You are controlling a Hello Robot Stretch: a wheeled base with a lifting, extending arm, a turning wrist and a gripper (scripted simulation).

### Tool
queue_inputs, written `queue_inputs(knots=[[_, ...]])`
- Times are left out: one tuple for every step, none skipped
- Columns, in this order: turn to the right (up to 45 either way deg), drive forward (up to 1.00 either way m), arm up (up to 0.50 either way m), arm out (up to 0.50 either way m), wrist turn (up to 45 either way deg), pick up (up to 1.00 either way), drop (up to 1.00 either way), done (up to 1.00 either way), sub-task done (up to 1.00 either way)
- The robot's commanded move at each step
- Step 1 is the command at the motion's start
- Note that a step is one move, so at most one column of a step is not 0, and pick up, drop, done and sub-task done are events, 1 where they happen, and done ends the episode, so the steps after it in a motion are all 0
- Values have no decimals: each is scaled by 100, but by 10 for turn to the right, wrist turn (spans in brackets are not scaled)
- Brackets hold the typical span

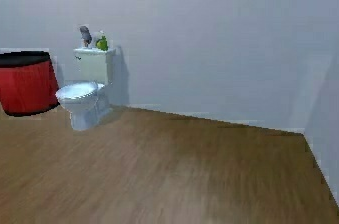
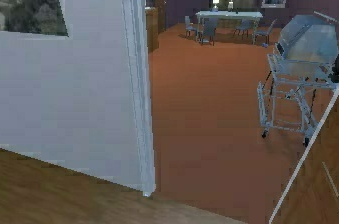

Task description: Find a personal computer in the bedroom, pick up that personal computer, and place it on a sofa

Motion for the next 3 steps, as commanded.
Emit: queue_inputs(knots=[[0,5,0,0,0,0,0,0,0],[-450,0,0,0,0,0,0,0,0],[-420,0,0,0,0,0,0,0,0]])
